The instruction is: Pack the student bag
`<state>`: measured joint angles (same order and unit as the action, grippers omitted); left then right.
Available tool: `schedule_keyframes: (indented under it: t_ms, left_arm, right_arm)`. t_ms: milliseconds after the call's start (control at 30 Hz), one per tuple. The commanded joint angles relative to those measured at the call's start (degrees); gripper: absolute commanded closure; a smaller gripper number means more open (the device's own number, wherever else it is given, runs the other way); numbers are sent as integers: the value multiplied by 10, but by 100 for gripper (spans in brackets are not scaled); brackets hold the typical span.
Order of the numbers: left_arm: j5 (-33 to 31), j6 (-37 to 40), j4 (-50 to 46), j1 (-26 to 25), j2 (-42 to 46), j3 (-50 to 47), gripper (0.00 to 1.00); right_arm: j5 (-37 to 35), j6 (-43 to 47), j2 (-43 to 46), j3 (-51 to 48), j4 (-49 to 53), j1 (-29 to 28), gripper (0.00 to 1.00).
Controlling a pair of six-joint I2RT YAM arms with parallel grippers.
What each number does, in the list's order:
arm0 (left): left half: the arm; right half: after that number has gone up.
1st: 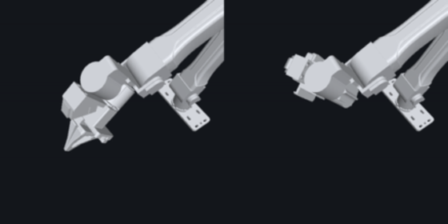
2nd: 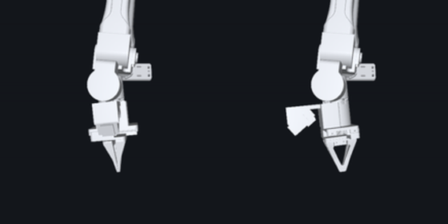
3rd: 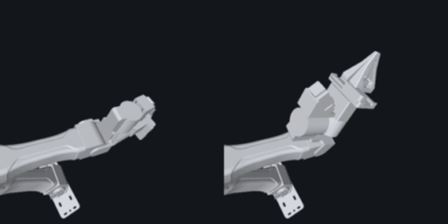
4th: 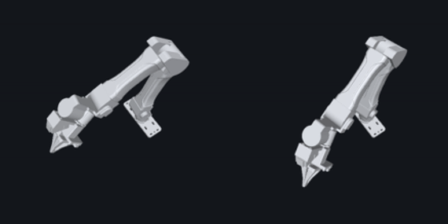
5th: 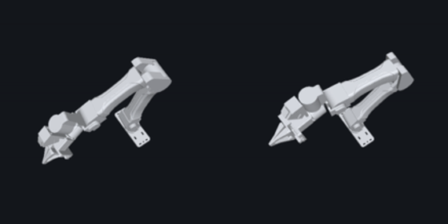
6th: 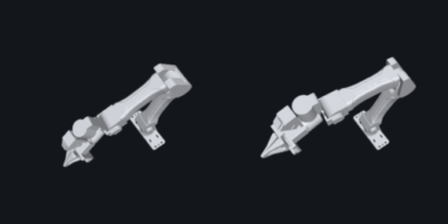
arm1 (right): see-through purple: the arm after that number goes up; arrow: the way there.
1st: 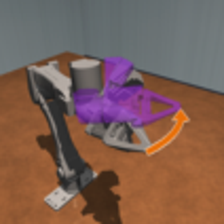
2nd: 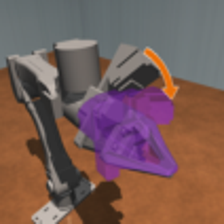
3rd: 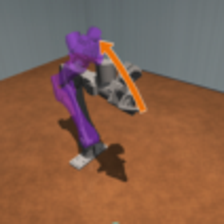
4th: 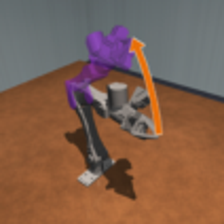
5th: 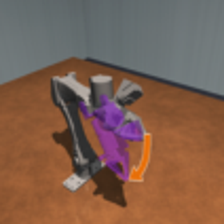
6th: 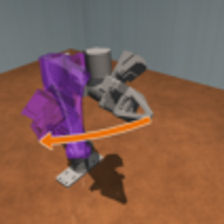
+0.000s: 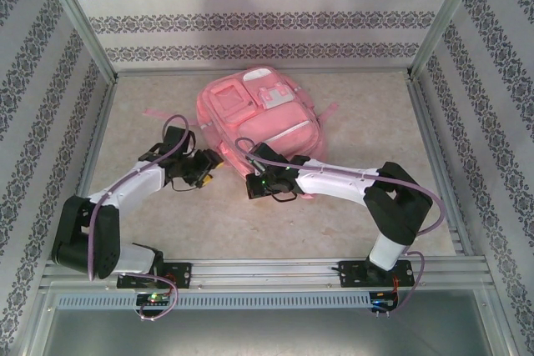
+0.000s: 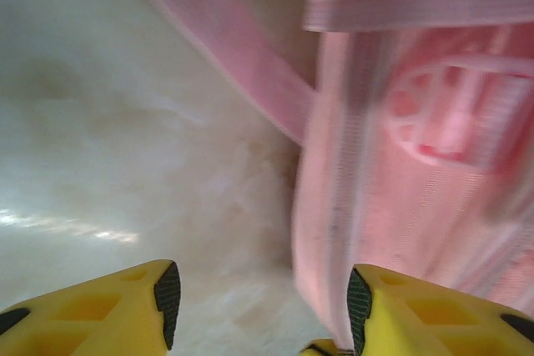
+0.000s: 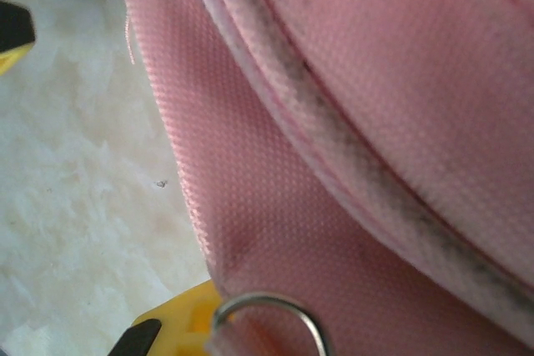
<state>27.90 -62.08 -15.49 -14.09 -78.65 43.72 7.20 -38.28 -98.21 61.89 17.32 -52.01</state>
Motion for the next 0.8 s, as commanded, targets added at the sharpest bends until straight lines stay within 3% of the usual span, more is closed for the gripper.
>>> schedule_keyframes:
  t_ms: [0,200,433,600,767]
  left_arm:
    - [-4,-49,103,-26,-14,2,48]
    - [-1,-89,188,-56,-77,-7,53]
    - [-11,-93,201,-64,-114,7,62]
    - [-22,-80,187,-62,-116,16,86]
    - [-36,-49,135,-50,-103,25,96]
  right_arm:
    - [19,-15,-1,11,-25,-5,100]
    - [29,-32,-2,6,-42,-5,100]
    - [39,-49,-1,6,-56,0,100]
    - [36,-45,-4,4,-43,1,100]
    - [0,-13,1,-7,13,1,100]
